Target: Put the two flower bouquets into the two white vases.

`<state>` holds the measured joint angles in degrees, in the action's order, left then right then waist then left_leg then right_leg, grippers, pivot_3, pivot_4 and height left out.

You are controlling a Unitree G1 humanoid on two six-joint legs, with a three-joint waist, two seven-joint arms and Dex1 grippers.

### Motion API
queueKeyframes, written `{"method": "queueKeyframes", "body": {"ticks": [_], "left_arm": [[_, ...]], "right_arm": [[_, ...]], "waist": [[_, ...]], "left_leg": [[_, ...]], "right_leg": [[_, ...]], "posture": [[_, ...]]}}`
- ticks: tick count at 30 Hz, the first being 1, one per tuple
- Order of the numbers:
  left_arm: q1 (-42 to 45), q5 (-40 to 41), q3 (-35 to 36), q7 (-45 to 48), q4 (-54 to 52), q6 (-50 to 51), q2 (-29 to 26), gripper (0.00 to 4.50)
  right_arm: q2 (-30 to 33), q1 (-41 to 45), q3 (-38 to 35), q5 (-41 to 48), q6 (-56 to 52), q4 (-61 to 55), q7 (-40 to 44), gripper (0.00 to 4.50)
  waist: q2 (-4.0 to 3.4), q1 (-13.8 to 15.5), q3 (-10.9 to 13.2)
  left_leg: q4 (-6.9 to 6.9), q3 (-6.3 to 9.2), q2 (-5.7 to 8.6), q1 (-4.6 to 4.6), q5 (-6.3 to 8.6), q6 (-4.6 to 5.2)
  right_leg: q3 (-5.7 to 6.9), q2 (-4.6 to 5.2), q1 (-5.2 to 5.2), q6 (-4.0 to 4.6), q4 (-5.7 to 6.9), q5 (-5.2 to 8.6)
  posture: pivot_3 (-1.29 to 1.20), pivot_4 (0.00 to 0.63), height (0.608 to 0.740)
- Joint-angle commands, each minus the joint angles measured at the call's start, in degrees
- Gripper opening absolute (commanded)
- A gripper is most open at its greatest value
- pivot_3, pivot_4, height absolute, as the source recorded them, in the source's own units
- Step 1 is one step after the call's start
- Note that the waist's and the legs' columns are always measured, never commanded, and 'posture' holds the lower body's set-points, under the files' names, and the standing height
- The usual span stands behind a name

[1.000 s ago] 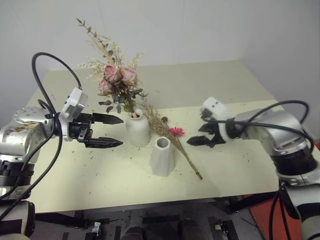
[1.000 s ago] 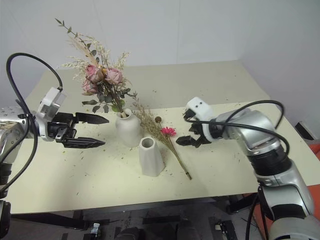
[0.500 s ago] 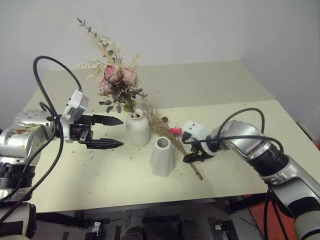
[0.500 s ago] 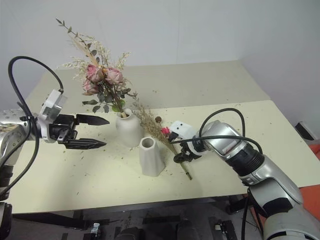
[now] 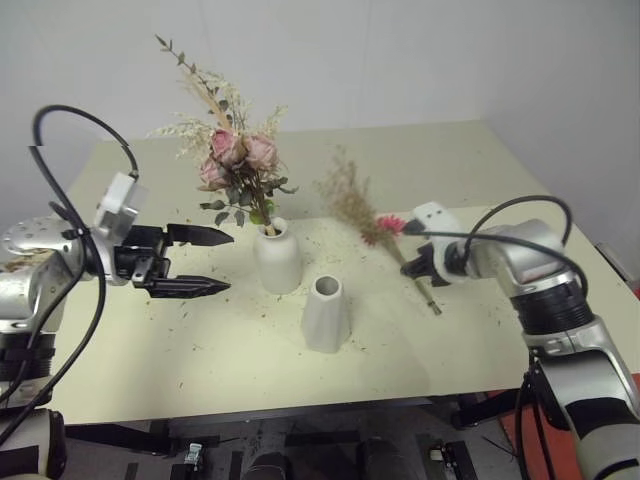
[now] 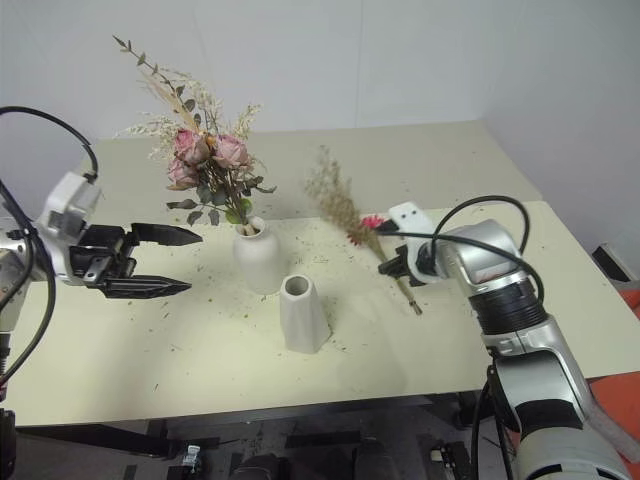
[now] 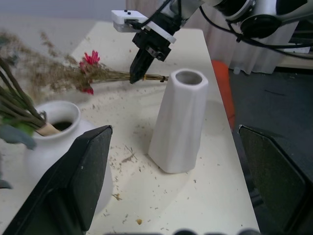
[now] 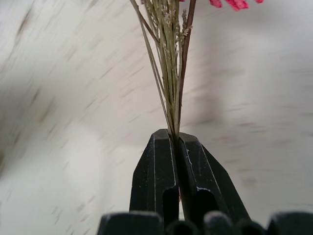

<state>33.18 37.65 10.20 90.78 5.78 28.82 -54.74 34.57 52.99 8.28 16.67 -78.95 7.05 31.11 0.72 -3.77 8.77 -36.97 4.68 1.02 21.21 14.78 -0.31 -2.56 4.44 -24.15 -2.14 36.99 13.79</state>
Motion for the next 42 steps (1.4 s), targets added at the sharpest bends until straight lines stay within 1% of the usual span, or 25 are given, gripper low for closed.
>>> {"method": "queueKeyframes", "body": {"ticks": [1,3,4,6,10,13,16,18,21,24,27,34,42], "left_arm": [[0.92,2.34,3.16,1.46,0.04,0.07,-1.66,4.5],[0.83,3.22,3.82,1.68,-0.48,0.9,-2.61,4.5],[0.62,3.62,4.07,1.71,-0.72,1.11,-3.05,4.5],[-0.01,4.67,4.69,1.72,-1.26,1.5,-4.31,4.5],[-0.67,5.74,6.46,1.71,-1.58,2.18,-5.99,4.5],[-1.93,6.29,7.92,1.21,-2.54,2.67,-6.6,4.5],[-3.31,6.81,8.64,0.24,-4.0,3.21,-6.35,4.5],[-3.95,7.03,8.94,-0.29,-4.8,3.52,-6.09,4.5],[-4.28,7.19,9.0,-0.76,-5.28,3.81,-6.01,4.5],[-4.24,7.13,8.82,-1.04,-5.52,3.99,-5.86,4.5],[-4.05,7.03,8.52,-1.06,-5.38,3.93,-5.85,4.5],[-3.17,6.96,7.51,-1.28,-5.46,4.08,-5.53,4.5],[-3.1,7.07,7.49,-1.5,-6.08,4.5,-5.67,4.5]], "right_arm": [[-1.08,-0.58,-11.43,1.76,3.84,-3.04,-2.22,0.02],[-2.78,-3.56,-17.37,4.08,9.51,-8.76,-1.77,0.02],[-3.51,-4.48,-19.39,5.19,10.72,-10.97,-1.57,0.02],[-6.17,-7.24,-23.1,7.0,17.5,-16.64,-1.65,0.02],[-10.87,-7.46,-31.63,17.88,18.75,-20.45,1.3,0.02],[-15.03,-5.52,-34.57,24.46,20.17,-22.4,-0.05,0.02],[-17.81,-4.24,-33.36,28.42,19.93,-24.48,-1.69,0.02],[-19.06,-4.62,-30.83,29.75,20.68,-26.77,-1.77,0.02],[-20.08,-6.36,-27.35,30.98,22.0,-29.71,-1.39,0.02],[-20.3,-9.66,-23.5,32.18,24.65,-33.3,1.15,0.02],[-21.03,-10.68,-22.88,34.75,26.46,-33.46,1.8,0.02],[-18.68,-14.19,-16.98,34.64,30.7,-33.91,7.53,0.02],[-18.92,-17.11,-10.99,30.19,37.13,-32.44,9.8,0.02]], "waist": [[0.0,-0.01,0.0],[0.0,0.0,0.0],[0.0,-0.05,0.0],[0.0,-0.25,0.0],[0.0,-0.27,0.0],[-0.01,-0.25,0.0],[-0.01,-0.25,0.0],[-0.02,-0.24,0.0],[-0.02,-0.22,0.0],[-0.02,-0.14,0.0],[-0.01,-0.13,0.0],[-0.02,-0.22,0.0],[-0.02,-0.2,0.0]], "left_leg": [[0.0,0.0,0.0,0.0,0.0,0.0],[0.0,0.0,0.0,0.0,0.0,0.0],[0.01,0.01,-0.01,0.0,0.0,0.01],[0.02,-0.01,-0.01,-0.01,0.01,0.01],[0.02,-0.02,-0.03,-0.05,0.01,0.01],[0.01,-0.02,-0.04,-0.11,0.01,0.01],[0.02,-0.01,-0.05,-0.1,0.01,0.01],[0.03,0.0,-0.05,-0.1,0.01,0.01],[0.03,0.0,-0.05,-0.08,0.01,0.01],[0.03,0.0,-0.04,-0.08,0.01,0.01],[0.02,0.0,-0.04,-0.08,0.0,0.01],[0.02,0.0,-0.05,-0.11,0.01,0.01],[0.02,0.0,-0.05,-0.12,0.0,0.01]], "right_leg": [[0.0,0.0,0.01,0.0,0.0,0.0],[0.0,0.0,0.01,0.0,0.01,0.0],[0.0,-0.01,0.01,0.0,0.01,0.0],[-0.02,-0.01,0.01,0.0,0.01,0.0],[-0.06,-0.02,0.01,0.0,0.07,0.0],[-0.05,-0.02,0.07,0.0,0.07,0.0],[-0.05,-0.03,0.03,0.0,0.09,0.0],[-0.04,-0.03,0.03,0.0,0.09,0.0],[-0.03,-0.02,0.02,0.0,0.08,0.0],[-0.02,-0.02,0.02,0.0,0.07,0.0],[-0.02,-0.01,0.04,0.0,0.07,0.0],[-0.01,-0.04,0.04,0.0,0.08,0.0],[-0.01,-0.04,0.04,0.0,0.09,0.0]], "posture": [[0.0,0.15,0.74],[0.0,0.15,0.74],[0.0,0.15,0.74],[0.0,0.15,0.74],[0.0,0.15,0.74],[0.0,0.15,0.74],[0.0,0.15,0.74],[0.0,0.15,0.74],[0.0,0.15,0.74],[0.0,0.15,0.74],[0.0,0.15,0.74],[0.0,0.15,0.74],[0.0,0.15,0.74]]}}
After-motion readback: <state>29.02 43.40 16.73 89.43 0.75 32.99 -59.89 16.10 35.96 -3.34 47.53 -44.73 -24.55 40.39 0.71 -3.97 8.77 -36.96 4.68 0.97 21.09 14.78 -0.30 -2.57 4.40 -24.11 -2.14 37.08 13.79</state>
